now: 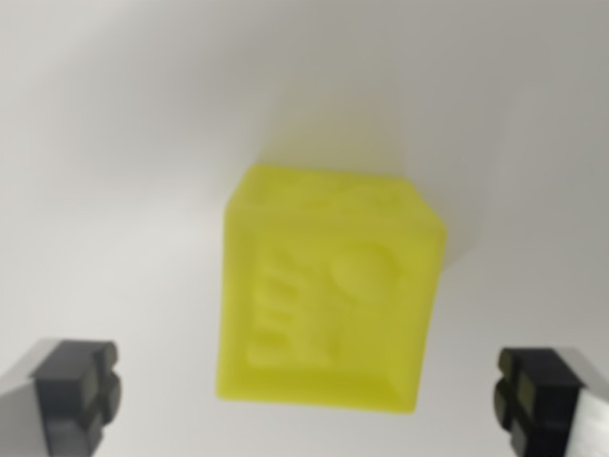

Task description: Pick yellow cube

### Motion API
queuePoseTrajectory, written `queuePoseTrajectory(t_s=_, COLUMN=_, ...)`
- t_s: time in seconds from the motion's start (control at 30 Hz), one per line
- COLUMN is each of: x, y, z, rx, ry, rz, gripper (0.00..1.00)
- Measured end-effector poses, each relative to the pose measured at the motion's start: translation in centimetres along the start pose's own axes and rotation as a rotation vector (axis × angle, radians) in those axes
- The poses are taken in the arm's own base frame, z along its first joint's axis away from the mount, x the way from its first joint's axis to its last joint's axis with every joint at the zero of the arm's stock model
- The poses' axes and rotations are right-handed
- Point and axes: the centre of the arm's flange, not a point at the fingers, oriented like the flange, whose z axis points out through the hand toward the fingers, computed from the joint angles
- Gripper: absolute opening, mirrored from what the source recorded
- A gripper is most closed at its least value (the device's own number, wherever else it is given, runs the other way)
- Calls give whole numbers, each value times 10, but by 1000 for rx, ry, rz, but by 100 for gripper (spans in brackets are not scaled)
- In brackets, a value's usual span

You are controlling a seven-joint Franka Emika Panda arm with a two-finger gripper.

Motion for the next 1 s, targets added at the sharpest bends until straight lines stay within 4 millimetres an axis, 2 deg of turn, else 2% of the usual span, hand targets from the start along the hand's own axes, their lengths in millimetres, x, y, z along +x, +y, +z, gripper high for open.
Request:
queuePoseTrajectory(t_s=0.7, x=4, y=0, z=50, rx=0, ry=-1, rz=19, gripper=100)
queuePoseTrajectory(t_s=1.0, x=4, y=-1, z=54, rx=1, ry=-1, rz=22, gripper=100)
